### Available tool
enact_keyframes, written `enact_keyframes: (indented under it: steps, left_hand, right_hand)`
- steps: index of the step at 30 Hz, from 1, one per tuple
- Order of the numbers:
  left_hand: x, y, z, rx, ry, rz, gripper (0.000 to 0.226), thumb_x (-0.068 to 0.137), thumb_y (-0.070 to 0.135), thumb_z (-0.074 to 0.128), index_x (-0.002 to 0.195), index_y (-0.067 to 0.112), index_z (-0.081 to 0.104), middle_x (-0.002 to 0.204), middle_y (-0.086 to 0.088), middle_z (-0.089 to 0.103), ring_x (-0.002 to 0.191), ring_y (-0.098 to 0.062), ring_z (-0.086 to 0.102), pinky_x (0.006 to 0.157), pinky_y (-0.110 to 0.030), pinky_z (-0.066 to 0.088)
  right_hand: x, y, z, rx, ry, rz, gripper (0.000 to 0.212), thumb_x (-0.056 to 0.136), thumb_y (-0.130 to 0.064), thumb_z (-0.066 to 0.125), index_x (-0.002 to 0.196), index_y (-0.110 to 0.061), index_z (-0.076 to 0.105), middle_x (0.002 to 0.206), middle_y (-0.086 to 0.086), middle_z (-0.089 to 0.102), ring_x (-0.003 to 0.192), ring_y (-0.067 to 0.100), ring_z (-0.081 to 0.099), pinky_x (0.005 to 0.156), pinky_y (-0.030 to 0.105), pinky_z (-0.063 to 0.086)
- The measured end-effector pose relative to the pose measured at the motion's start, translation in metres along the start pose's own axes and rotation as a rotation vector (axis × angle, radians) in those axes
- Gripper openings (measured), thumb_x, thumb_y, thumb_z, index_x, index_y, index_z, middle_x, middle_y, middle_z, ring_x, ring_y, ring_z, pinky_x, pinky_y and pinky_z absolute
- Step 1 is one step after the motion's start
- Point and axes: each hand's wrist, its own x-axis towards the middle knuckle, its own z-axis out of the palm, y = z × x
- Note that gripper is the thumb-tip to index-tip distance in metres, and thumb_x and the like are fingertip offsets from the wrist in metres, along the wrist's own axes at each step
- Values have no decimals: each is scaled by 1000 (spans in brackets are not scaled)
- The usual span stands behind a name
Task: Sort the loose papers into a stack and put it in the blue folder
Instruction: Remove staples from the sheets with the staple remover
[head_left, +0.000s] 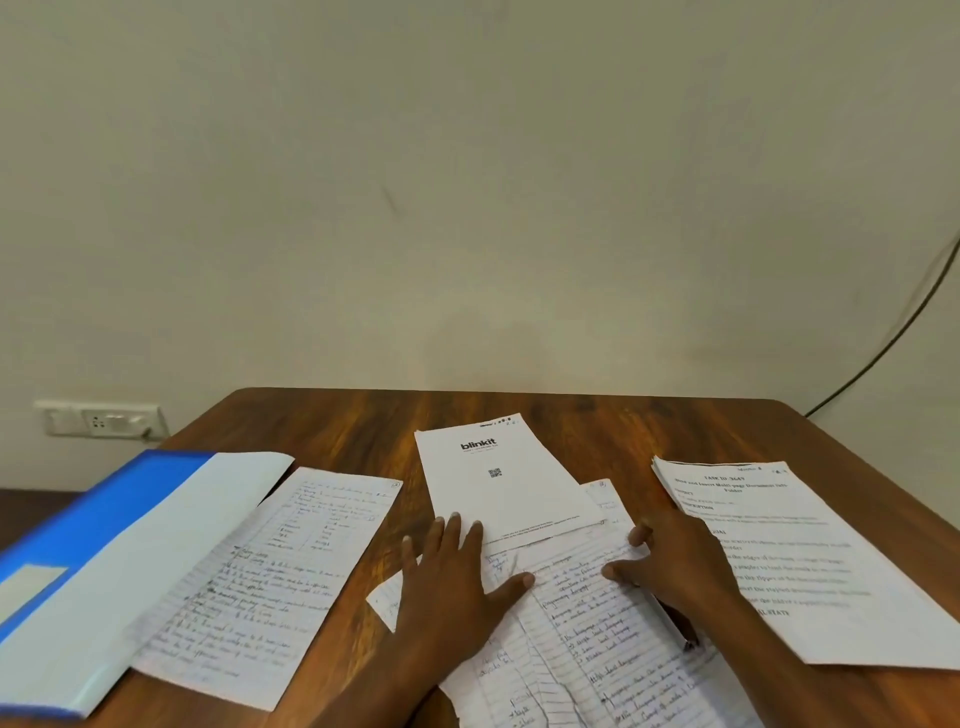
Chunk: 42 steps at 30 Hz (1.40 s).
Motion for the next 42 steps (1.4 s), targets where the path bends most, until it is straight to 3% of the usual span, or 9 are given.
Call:
enact_keyframes:
  steps: [7, 16, 20, 25, 27, 29, 34, 38, 42]
  left_hand:
    - [-3, 3, -4, -4, 3, 8, 101, 83, 92, 18, 165, 34, 16, 176, 7, 2, 163, -21, 1, 130, -57, -1]
    - [-2, 0, -2, 42, 9, 88, 92, 90, 88, 14, 165, 36, 16, 176, 8, 5, 163, -20, 2, 129, -61, -3]
    - [-1, 0, -1, 70, 1, 98, 94, 89, 88, 6, 167, 35, 7, 176, 6, -5, 163, -21, -7, 129, -60, -7]
    - [0, -2, 4, 54, 39, 79, 121, 62, 96, -23, 166, 40, 0, 174, -1, -17, 161, -26, -16, 126, -56, -14]
    - [1, -2, 5, 44, 40, 57, 119, 62, 96, -20, 166, 42, 0, 174, -4, -18, 161, -27, -16, 125, -54, -15]
    - [2, -2, 4, 23, 32, 39, 120, 60, 98, -17, 166, 42, -1, 175, -4, -16, 162, -28, -14, 125, -53, -13]
    - [-2, 4, -4, -119, 92, 14, 102, 79, 92, 22, 166, 39, 10, 176, 1, -2, 163, -25, 1, 130, -55, -4]
    - [-11, 26, -5, -181, 209, 124, 88, 87, 85, 39, 161, 40, 28, 175, 8, 14, 161, -20, 14, 131, -52, -1]
    - [-19, 67, -3, -287, 210, 230, 78, 87, 81, 45, 154, 41, 39, 166, 15, 35, 154, -12, 28, 132, -48, 9]
  right_hand:
    - [6, 7, -1, 76, 46, 16, 46, 60, -42, 101, 85, -25, 65, 86, -8, 69, 77, 8, 65, 72, 26, 52]
    - [12, 8, 6, 65, 107, -15, 37, 69, -30, 98, 91, -21, 71, 87, -5, 70, 76, 7, 64, 67, 22, 47]
    - [10, 6, 6, 45, 131, -20, 31, 76, -24, 94, 97, -20, 73, 97, -1, 74, 84, 12, 66, 76, 25, 50]
    - [3, 7, 3, 55, 117, -54, 29, 83, -23, 89, 104, -20, 70, 99, -3, 72, 80, 4, 62, 72, 15, 45]
    - [-1, 7, -1, 63, 117, -72, 28, 83, -30, 89, 95, -25, 64, 88, -10, 66, 72, 1, 59, 63, 10, 39]
    - [-2, 8, -6, 89, 130, -83, 29, 81, -35, 90, 93, -26, 64, 85, -12, 64, 75, 3, 61, 66, 13, 43]
    - [0, 23, -22, 114, 242, -12, 34, 82, -37, 89, 106, -19, 72, 104, -4, 72, 96, 16, 70, 81, 24, 50]
    - [1, 47, -40, 98, 351, 105, 40, 84, -38, 87, 115, -19, 71, 126, 3, 73, 107, 23, 71, 84, 27, 49]
    - [-5, 75, -58, 44, 374, 159, 48, 81, -49, 85, 117, -22, 70, 130, 4, 73, 108, 24, 71, 84, 30, 48]
